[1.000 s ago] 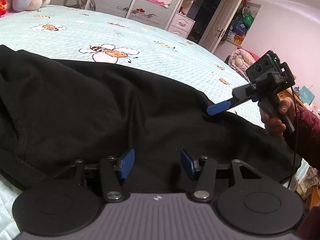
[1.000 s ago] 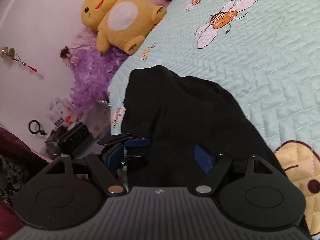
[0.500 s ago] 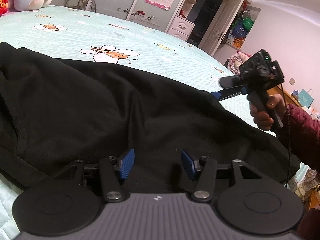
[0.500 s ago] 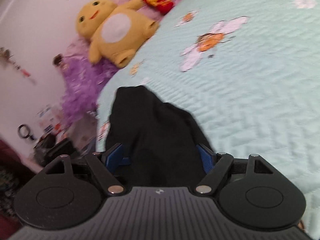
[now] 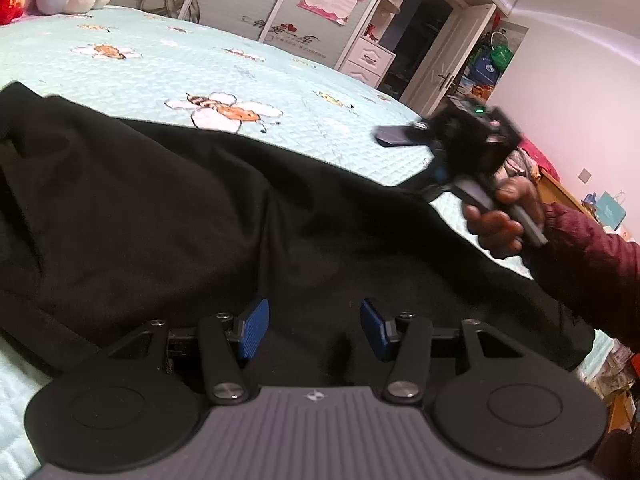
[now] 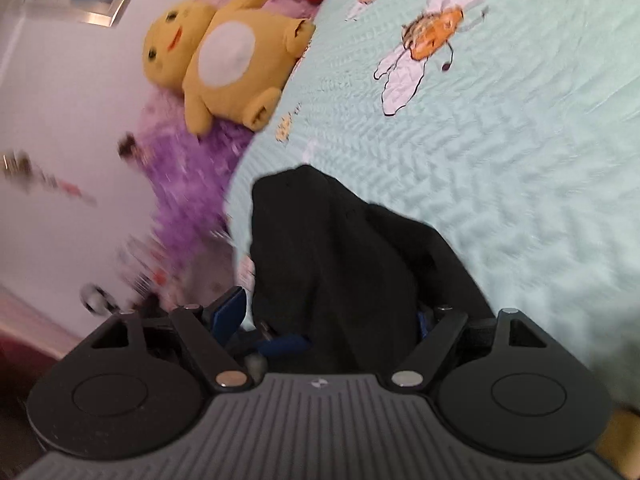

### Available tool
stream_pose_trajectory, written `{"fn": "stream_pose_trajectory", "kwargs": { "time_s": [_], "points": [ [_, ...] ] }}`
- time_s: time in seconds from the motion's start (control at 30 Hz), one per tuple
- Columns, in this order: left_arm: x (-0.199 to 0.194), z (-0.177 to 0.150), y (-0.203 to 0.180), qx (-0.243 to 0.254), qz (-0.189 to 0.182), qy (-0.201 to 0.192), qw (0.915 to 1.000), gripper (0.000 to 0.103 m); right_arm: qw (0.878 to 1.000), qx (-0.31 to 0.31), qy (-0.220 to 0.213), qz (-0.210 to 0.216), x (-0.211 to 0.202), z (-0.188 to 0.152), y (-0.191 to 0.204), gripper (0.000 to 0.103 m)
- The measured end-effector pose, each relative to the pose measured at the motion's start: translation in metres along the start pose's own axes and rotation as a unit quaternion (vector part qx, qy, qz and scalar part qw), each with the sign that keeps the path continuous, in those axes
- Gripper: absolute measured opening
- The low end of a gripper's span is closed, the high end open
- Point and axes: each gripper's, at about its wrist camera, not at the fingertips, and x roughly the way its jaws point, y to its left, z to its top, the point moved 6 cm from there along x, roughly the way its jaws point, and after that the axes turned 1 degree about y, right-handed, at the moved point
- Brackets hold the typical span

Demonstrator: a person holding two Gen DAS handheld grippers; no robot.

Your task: Fold clothes

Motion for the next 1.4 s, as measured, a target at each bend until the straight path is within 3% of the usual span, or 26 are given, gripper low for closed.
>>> {"fn": "stream_pose_trajectory", "kwargs": {
  "time_s": [0.2,0.33,0.4,0.47,0.53,0.6,0.63,0.67,0.7,0.77,0.97,1.2,1.3,1.4],
  "points": [
    [-0.043,0.023,0.019,0.029,0.062,-0.087,0.9938,0.052,0.998,0.060,0.008,0.031,0.018,0.027,0.001,0.083],
    [-0.048,0.029,0.070,-0.030,0.112,-0.115,0.9866,0.051,0.996,0.086,0.016,0.029,0.034,0.034,0.000,0.083],
    [-0.044,0.022,0.090,-0.082,0.106,-0.111,0.9847,0.042,0.995,0.098,0.023,0.025,0.042,0.034,0.000,0.083],
    [-0.038,0.009,0.094,-0.094,0.100,-0.097,0.9858,0.029,0.994,0.106,0.024,0.025,0.048,0.036,0.000,0.083],
    [-0.039,0.004,0.098,-0.107,0.101,-0.093,0.9847,0.021,0.993,0.116,-0.011,0.024,0.046,0.040,-0.002,0.083],
    [-0.041,0.003,0.103,-0.122,0.105,-0.092,0.9827,0.014,0.984,0.131,-0.111,0.055,0.023,0.050,-0.008,0.083],
    [-0.042,0.001,0.105,-0.128,0.108,-0.090,0.9819,0.009,0.971,0.152,-0.163,0.086,0.008,0.052,-0.015,0.083],
    [-0.043,0.000,0.105,-0.131,0.107,-0.090,0.9815,0.009,0.957,0.182,-0.197,0.112,-0.002,0.050,-0.026,0.083],
    [-0.043,-0.001,0.105,-0.134,0.106,-0.090,0.9812,0.009,0.951,0.196,-0.212,0.114,-0.004,0.045,-0.035,0.083],
    [-0.044,-0.002,0.104,-0.136,0.106,-0.089,0.9811,0.009,0.956,0.181,-0.209,0.100,-0.001,0.036,-0.037,0.077],
    [-0.044,-0.003,0.102,-0.134,0.110,-0.088,0.9809,0.009,0.972,0.152,-0.168,0.065,0.000,0.049,-0.025,0.081],
    [-0.042,0.003,0.101,-0.124,0.118,-0.081,0.9818,0.010,0.954,0.182,-0.226,0.074,-0.034,0.056,-0.043,0.081],
    [-0.042,0.006,0.097,-0.120,0.114,-0.081,0.9829,0.020,0.958,0.145,-0.242,0.051,-0.046,0.046,-0.021,0.081],
    [-0.047,0.010,0.090,-0.118,0.118,-0.092,0.9816,0.030,0.967,0.081,-0.232,0.064,-0.040,0.028,0.021,0.083]
  ]
}}
